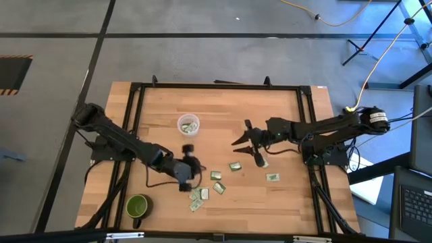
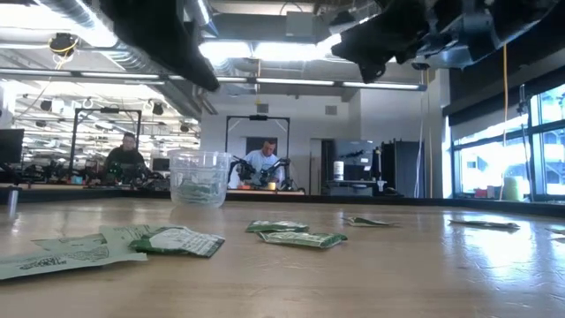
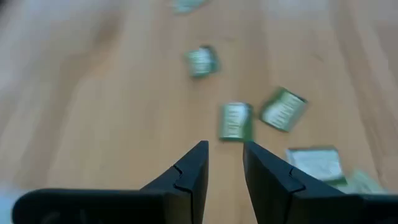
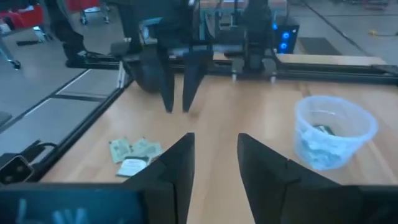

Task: Pick and place Stevia / Truvia into bins
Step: Put the light green stevia packet into the transparent container

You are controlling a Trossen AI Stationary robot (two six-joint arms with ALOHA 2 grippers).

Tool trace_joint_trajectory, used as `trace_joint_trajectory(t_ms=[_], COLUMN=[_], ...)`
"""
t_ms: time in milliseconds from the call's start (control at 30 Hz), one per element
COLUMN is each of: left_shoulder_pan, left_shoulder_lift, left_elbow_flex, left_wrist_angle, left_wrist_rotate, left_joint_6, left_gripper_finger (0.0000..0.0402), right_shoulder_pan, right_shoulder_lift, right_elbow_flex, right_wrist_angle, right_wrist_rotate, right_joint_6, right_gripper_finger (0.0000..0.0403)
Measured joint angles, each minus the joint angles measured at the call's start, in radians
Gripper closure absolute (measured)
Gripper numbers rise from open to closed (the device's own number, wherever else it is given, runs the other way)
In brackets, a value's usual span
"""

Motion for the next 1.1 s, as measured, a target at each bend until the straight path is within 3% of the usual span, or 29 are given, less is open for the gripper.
trace_joint_trajectory(t_ms=[133, 300, 1100], left_shoulder_pan=[0.012, 0.013, -0.01], left_shoulder_lift=[0.083, 0.154, 0.266], left_elbow_flex=[0.0, 0.0, 0.0], left_wrist_angle=[0.011, 0.009, 0.085], left_wrist_rotate=[0.179, 0.31, 0.329], left_joint_6=[0.118, 0.102, 0.07], left_gripper_finger=[0.0306, 0.0306, 0.0306], right_shoulder_pan=[0.008, 0.011, 0.011], right_shoulder_lift=[0.0, 0.001, 0.002], right_elbow_flex=[-0.015, -0.026, -0.026], right_wrist_angle=[-0.015, -0.021, -0.033], right_wrist_rotate=[0.005, 0.008, 0.085], right_joint_6=[0.025, 0.021, 0.015], right_gripper_finger=[0.0278, 0.0278, 0.0278])
